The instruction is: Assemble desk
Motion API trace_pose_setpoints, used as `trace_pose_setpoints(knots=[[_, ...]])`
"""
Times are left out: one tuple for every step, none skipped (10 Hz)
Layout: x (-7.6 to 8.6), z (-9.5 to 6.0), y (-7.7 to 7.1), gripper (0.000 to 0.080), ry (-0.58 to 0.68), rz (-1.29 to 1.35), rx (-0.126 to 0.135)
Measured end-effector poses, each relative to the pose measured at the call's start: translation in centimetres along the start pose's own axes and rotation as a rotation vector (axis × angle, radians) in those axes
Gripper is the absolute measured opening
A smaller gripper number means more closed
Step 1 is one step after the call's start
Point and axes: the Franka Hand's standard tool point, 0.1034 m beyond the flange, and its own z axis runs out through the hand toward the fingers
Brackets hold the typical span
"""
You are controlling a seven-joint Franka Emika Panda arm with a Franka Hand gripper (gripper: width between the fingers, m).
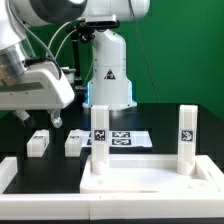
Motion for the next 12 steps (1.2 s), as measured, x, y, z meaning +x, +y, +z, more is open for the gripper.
trace_pose_setpoints(knots=[[-0.3, -0.2, -0.1, 0.0649, -0.020, -0.027, 0.006], [-0.3, -0.1, -0.1, 0.0649, -0.031, -0.025, 0.006], [-0.5, 0.1, 0.0, 0.0649, -0.046, -0.025, 0.005], [-1.4, 0.4, 0.0, 0.0649, -0.152, -0.018, 0.021], [-2.4, 1.2, 1.0, 0.0649, -0.310, 0.001, 0.049], [-2.8, 1.8, 1.7, 0.0649, -0.398, 0.018, 0.058], [-3.7, 2.1, 1.9, 0.0649, -0.503, 0.029, 0.070], [-3.9, 2.6, 2.2, 0.0649, -0.572, 0.040, 0.070], [-3.5, 3.1, 2.2, 0.0649, -0.590, 0.052, 0.057], [-3.4, 3.2, 2.3, 0.0649, -0.589, 0.052, 0.055], [-3.3, 3.3, 2.3, 0.0649, -0.584, 0.053, 0.054], [-3.3, 3.4, 2.2, 0.0649, -0.584, 0.055, 0.052]])
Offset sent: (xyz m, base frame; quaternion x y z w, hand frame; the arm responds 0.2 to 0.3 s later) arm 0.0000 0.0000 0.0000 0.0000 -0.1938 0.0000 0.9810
